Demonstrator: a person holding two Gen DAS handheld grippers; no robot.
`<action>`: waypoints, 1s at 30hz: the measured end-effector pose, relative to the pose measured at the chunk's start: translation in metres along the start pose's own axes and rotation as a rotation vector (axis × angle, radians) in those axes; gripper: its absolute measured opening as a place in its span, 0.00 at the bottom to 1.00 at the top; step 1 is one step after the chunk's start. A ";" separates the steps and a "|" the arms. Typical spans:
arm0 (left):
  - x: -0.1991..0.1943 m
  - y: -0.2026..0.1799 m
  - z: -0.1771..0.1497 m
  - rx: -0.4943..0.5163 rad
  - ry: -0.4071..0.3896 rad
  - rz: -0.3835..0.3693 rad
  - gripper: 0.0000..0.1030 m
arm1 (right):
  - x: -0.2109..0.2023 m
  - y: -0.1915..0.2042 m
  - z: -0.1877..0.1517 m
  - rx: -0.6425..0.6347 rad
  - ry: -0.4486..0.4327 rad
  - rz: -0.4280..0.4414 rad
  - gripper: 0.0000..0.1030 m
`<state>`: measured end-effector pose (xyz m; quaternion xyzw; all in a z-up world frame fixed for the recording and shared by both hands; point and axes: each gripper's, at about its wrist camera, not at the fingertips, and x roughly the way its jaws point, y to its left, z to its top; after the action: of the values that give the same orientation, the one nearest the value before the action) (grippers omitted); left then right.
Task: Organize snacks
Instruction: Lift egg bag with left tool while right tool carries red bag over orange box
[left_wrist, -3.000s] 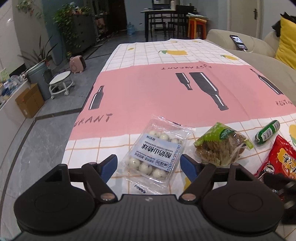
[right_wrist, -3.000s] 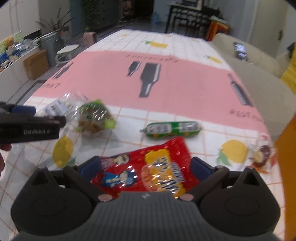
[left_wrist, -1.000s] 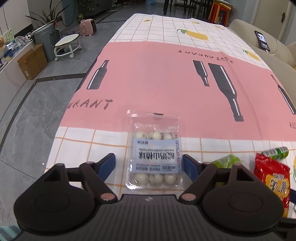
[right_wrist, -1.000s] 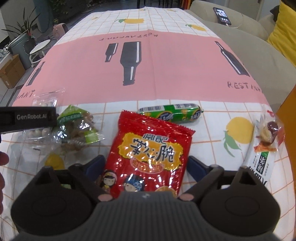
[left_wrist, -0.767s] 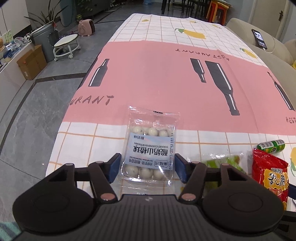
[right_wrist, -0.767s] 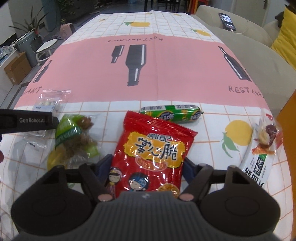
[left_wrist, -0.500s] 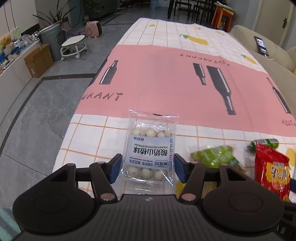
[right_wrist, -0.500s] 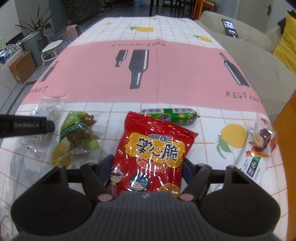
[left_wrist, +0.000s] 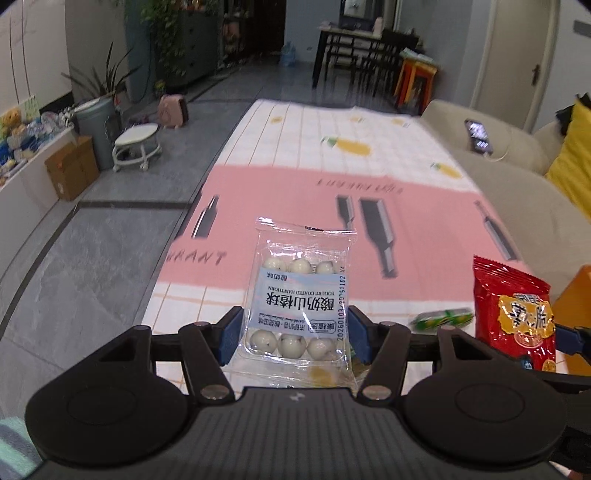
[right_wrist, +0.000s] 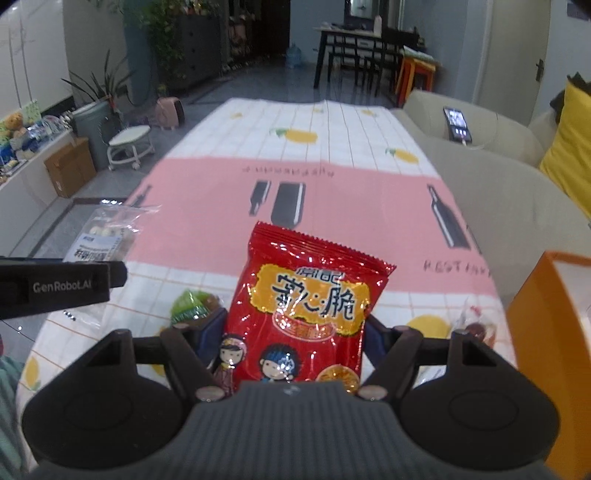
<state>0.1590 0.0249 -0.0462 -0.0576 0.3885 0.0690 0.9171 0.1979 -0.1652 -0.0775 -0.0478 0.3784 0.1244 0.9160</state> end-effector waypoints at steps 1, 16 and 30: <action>-0.006 -0.003 0.002 0.004 -0.011 -0.002 0.66 | -0.007 -0.001 0.002 -0.009 -0.014 -0.002 0.69; -0.067 -0.070 0.020 -0.028 -0.044 -0.059 0.66 | -0.091 -0.057 0.021 -0.249 -0.160 -0.099 0.69; -0.086 -0.188 0.006 -0.089 -0.017 -0.190 0.66 | -0.132 -0.166 0.018 -0.411 -0.165 -0.198 0.69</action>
<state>0.1357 -0.1657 0.0298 -0.1342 0.3702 -0.0007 0.9192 0.1642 -0.3474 0.0274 -0.2599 0.2626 0.1120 0.9225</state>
